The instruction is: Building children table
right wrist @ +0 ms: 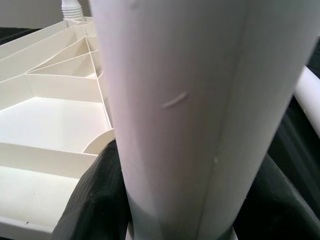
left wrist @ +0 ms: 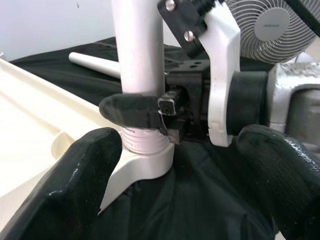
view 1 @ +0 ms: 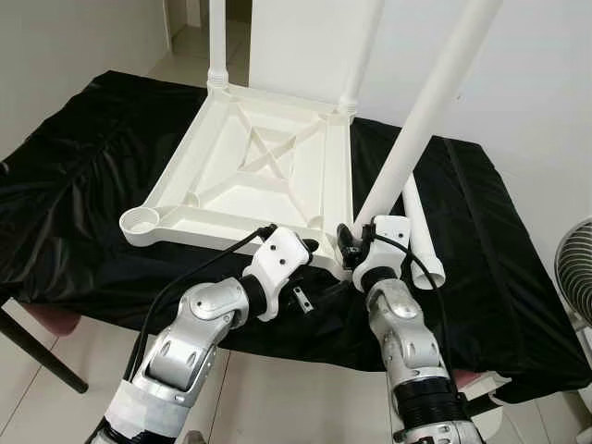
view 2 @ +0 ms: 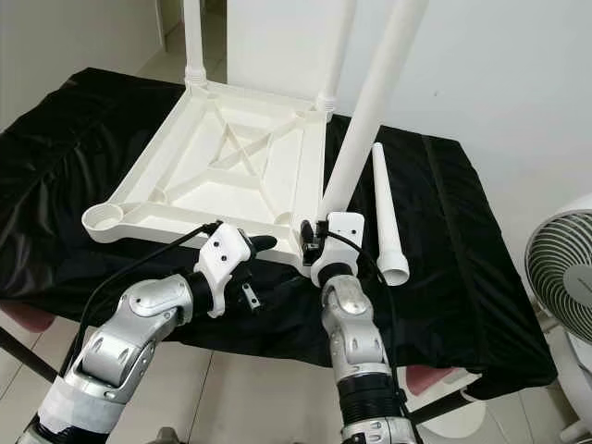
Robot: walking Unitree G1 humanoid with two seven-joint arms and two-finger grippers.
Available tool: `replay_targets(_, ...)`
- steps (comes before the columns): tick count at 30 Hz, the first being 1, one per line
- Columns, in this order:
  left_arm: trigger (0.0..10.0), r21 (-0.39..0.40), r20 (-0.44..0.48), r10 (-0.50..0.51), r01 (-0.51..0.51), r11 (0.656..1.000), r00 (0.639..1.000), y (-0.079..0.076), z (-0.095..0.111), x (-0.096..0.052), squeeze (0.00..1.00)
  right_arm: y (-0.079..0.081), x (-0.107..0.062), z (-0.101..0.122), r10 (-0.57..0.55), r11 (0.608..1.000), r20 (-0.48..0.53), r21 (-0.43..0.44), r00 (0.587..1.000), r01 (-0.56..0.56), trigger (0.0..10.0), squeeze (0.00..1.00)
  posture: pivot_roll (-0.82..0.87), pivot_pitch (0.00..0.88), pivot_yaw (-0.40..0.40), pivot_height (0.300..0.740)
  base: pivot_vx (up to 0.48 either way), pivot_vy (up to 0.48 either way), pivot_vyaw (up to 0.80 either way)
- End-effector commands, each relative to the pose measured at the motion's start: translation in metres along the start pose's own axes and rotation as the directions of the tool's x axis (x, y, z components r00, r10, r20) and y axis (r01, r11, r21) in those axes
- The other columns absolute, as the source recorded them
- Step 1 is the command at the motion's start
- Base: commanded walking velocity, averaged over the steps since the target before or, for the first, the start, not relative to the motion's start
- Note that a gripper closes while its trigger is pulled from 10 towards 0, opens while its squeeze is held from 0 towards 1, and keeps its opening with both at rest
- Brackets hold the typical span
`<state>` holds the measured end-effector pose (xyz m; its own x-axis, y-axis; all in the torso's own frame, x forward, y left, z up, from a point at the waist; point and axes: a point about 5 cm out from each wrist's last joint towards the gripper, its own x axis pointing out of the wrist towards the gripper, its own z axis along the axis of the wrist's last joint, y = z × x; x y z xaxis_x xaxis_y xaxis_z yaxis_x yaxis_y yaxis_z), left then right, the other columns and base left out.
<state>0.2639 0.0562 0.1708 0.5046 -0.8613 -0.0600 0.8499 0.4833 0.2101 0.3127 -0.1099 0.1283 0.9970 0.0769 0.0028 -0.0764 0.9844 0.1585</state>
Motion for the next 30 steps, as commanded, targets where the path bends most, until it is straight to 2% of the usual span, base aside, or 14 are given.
replay_targets(1, 10.0, -0.001, -0.013, 0.033, -0.033, 0.999, 0.999, -0.001, -0.001, 0.001, 0.00, -0.003, -0.006, -0.024, -0.022, 1.000, -0.120, 0.017, 0.993, 0.024, 0.0, 0.00, 0.15, 0.035, -0.112, 0.740, 0.000, 0.000, 0.00)
replay_targets(5, 10.0, 0.000, -0.013, 0.032, -0.032, 0.999, 0.999, -0.001, -0.001, 0.001, 0.00, 0.004, -0.007, -0.021, 0.037, 0.998, -0.109, 0.045, 0.993, -0.032, 0.0, 0.00, 0.15, 0.034, -0.109, 0.740, 0.000, 0.000, 0.00)
replay_targets(6, 10.0, 0.001, -0.012, 0.030, -0.030, 1.000, 0.999, -0.001, -0.001, 0.001, 0.00, 0.004, -0.006, -0.017, 0.057, 0.998, -0.091, 0.044, 0.994, -0.053, 10.0, 0.25, 0.15, 0.033, -0.109, 0.740, 0.000, 0.000, 0.00)
replay_targets(8, 10.0, 0.002, -0.012, 0.029, -0.029, 1.000, 1.000, -0.001, -0.001, 0.001, 0.00, 0.004, -0.006, -0.014, 0.068, 0.997, -0.079, 0.041, 0.995, -0.065, 10.0, 0.25, 0.15, 0.033, -0.109, 0.740, 0.000, 0.000, 0.00)
replay_targets(9, 10.0, 0.003, -0.011, 0.028, -0.028, 1.000, 1.000, -0.001, -0.001, 0.001, 0.00, 0.004, -0.006, -0.011, 0.104, 0.994, -0.062, 0.044, 0.993, -0.102, 10.0, 1.00, 0.15, 0.033, -0.109, 0.740, 0.000, 0.000, 0.00)
replay_targets(16, 10.0, 0.002, -0.010, 0.027, -0.027, 1.000, 1.000, -0.001, -0.001, 0.002, 0.00, 0.001, -0.008, -0.004, 0.180, 0.983, -0.034, 0.026, 0.983, -0.179, 10.0, 1.00, 0.15, 0.036, -0.112, 0.740, 0.000, 0.000, 0.00)
replay_targets(20, 10.0, 0.000, -0.010, 0.029, -0.029, 1.000, 1.000, -0.002, 0.000, 0.002, 0.00, -0.010, -0.010, 0.002, 0.276, 0.961, -0.020, -0.018, 0.961, -0.276, 10.0, 1.00, 0.14, 0.042, -0.112, 0.740, 0.000, 0.000, 0.00)
replay_targets(21, 10.0, -0.002, -0.010, 0.030, -0.030, 1.000, 1.000, -0.002, 0.000, 0.002, 0.00, -0.017, -0.011, 0.005, 0.313, 0.948, -0.017, -0.050, 0.950, -0.313, 10.0, 0.48, 0.14, 0.044, -0.111, 0.740, 0.000, 0.000, 0.00)
replay_targets(22, 10.0, -0.002, -0.010, 0.030, -0.030, 1.000, 1.000, -0.002, 0.000, 0.002, 0.00, -0.017, -0.011, 0.005, 0.313, 0.948, -0.017, -0.050, 0.950, -0.313, 10.0, 0.48, 0.14, 0.044, -0.111, 0.740, 0.000, 0.000, 0.00)
replay_targets(23, 10.0, -0.003, -0.009, 0.030, -0.030, 1.000, 1.000, -0.002, 0.000, 0.002, 0.00, -0.025, -0.009, 0.009, 0.353, 0.931, -0.016, -0.090, 0.935, -0.353, 10.0, 0.00, 0.14, 0.044, -0.111, 0.740, 0.000, 0.000, 0.00)
replay_targets(25, 10.0, -0.003, -0.009, 0.030, -0.030, 1.000, 1.000, -0.002, 0.000, 0.002, 0.00, -0.025, -0.009, 0.009, 0.353, 0.931, -0.016, -0.090, 0.935, -0.353, 10.0, 0.00, 0.14, 0.044, -0.111, 0.740, 0.000, 0.000, 0.00)
replay_targets(27, 10.0, -0.003, -0.009, 0.030, -0.030, 1.000, 1.000, -0.002, 0.000, 0.002, 0.00, -0.032, -0.007, 0.013, 0.391, 0.913, -0.018, -0.118, 0.920, -0.390, 10.0, 0.00, 0.14, 0.048, -0.109, 0.740, 0.000, 0.000, 0.00)
replay_targets(29, 10.0, -0.003, -0.008, 0.031, -0.031, 0.999, 0.999, -0.001, 0.000, 0.002, 0.00, -0.038, -0.001, 0.019, 0.478, 0.861, -0.039, -0.177, 0.878, -0.477, 10.0, 0.00, 0.14, 0.049, -0.107, 0.740, 0.000, 0.000, 0.00)
replay_targets(30, 10.0, -0.003, -0.008, 0.031, -0.031, 0.999, 0.999, -0.001, 0.000, 0.002, 0.00, -0.038, -0.001, 0.019, 0.478, 0.861, -0.039, -0.177, 0.878, -0.477, 10.0, 0.00, 0.14, 0.049, -0.107, 0.740, 0.000, 0.000, 0.00)
